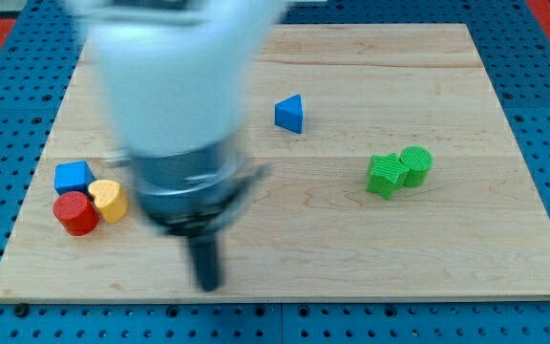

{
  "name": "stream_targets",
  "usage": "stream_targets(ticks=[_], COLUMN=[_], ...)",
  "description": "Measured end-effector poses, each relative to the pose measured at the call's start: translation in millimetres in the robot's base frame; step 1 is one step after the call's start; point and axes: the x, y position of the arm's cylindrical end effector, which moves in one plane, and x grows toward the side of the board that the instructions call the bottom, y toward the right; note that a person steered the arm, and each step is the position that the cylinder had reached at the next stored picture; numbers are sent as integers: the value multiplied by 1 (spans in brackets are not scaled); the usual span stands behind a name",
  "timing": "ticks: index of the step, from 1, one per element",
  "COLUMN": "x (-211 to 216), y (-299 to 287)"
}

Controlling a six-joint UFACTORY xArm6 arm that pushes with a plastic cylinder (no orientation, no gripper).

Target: Push the blue cube towards up

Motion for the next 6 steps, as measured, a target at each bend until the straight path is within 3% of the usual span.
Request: stream_targets(ticks=[1, 2, 3, 6], x=[-38, -73, -100, -213], y=[-136, -170, -122, -97])
